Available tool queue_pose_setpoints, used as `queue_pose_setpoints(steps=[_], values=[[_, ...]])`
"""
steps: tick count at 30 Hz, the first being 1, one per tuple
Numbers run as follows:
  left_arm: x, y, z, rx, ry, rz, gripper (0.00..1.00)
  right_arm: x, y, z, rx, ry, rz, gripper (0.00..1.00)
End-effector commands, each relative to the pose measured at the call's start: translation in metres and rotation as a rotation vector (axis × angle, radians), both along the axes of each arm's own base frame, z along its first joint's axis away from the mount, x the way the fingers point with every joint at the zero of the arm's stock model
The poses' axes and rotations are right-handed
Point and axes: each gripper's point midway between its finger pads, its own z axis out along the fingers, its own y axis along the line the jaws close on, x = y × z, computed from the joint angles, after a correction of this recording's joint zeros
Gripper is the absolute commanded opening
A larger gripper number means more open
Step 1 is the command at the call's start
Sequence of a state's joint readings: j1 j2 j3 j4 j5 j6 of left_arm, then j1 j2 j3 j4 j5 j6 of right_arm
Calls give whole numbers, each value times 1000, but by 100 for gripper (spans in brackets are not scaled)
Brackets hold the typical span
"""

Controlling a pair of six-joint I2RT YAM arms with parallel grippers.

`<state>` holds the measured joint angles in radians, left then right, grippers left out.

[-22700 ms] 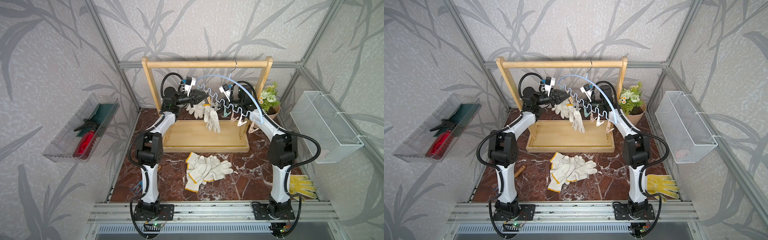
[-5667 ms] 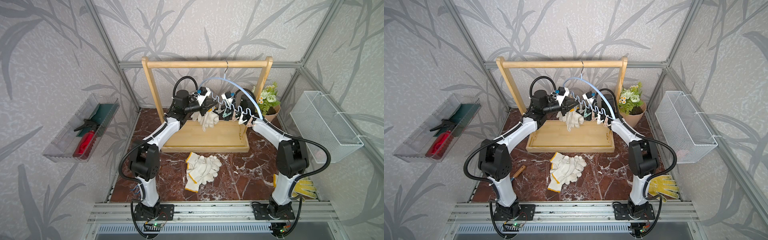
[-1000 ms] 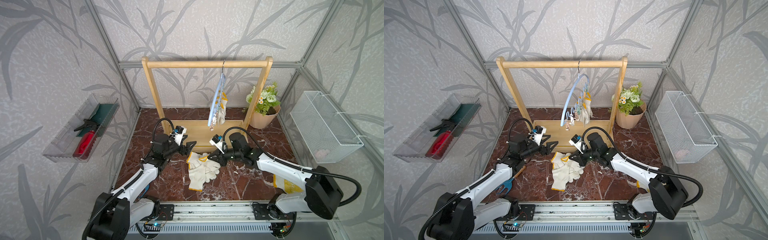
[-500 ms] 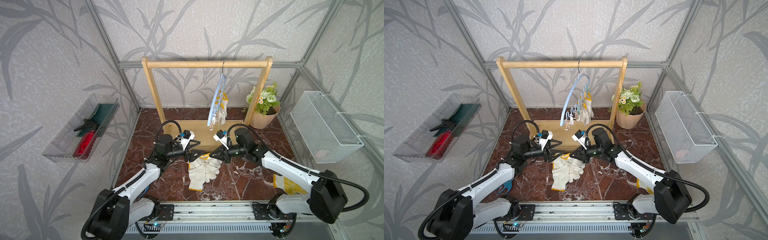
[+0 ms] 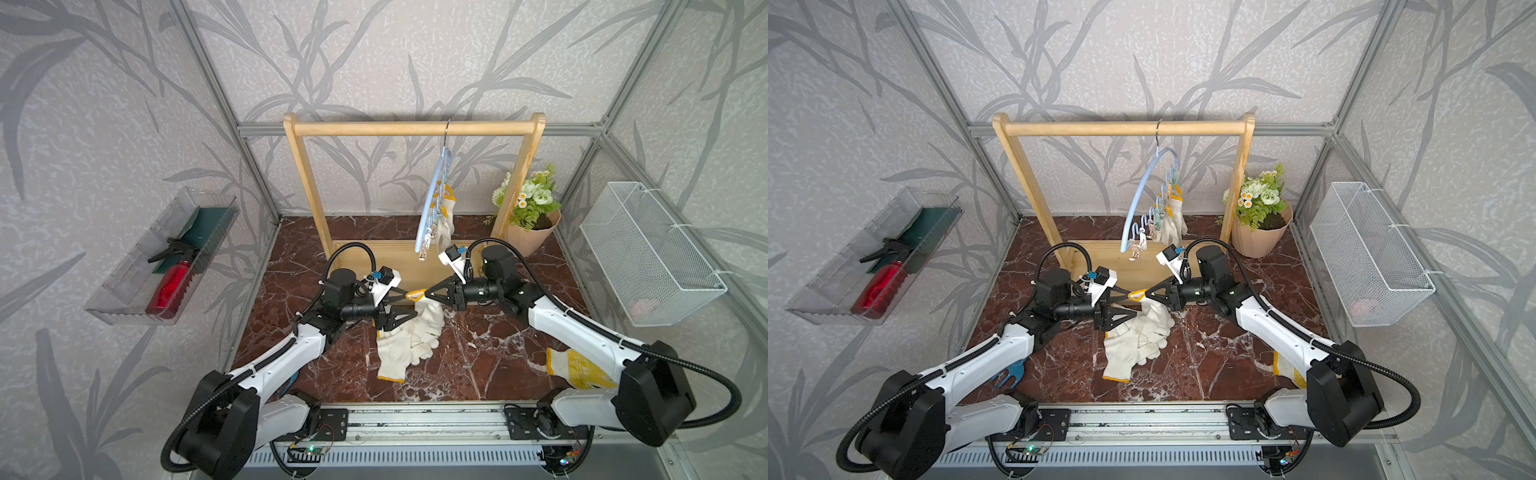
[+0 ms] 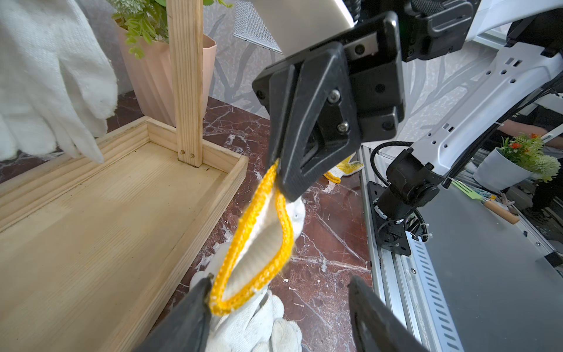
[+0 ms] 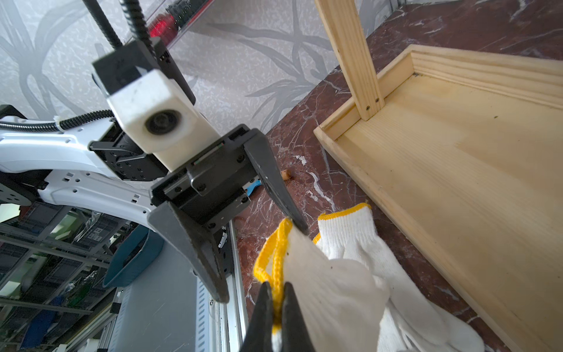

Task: Clip the gloves onto a hanger to dry
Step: Pick up the glove from the center of the board.

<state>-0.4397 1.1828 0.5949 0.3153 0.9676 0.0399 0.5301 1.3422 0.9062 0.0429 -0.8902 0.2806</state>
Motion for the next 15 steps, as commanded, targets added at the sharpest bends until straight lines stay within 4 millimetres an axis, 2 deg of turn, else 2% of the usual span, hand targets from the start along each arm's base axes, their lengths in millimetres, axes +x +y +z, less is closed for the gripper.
queue_pose_setpoints(steps=[1,8,13,15], values=[[13,-5,18,-10,-102,34,65,-4,2,20,56,-27,29,0],[32,-5,32,-43,-170,135,47,-8,1,17,73,-7,40,0],[33,-10,36,-67,-159,116,36,-8,1,13,85,4,44,0],[32,-13,36,-74,-148,101,28,-6,0,11,89,9,40,0]])
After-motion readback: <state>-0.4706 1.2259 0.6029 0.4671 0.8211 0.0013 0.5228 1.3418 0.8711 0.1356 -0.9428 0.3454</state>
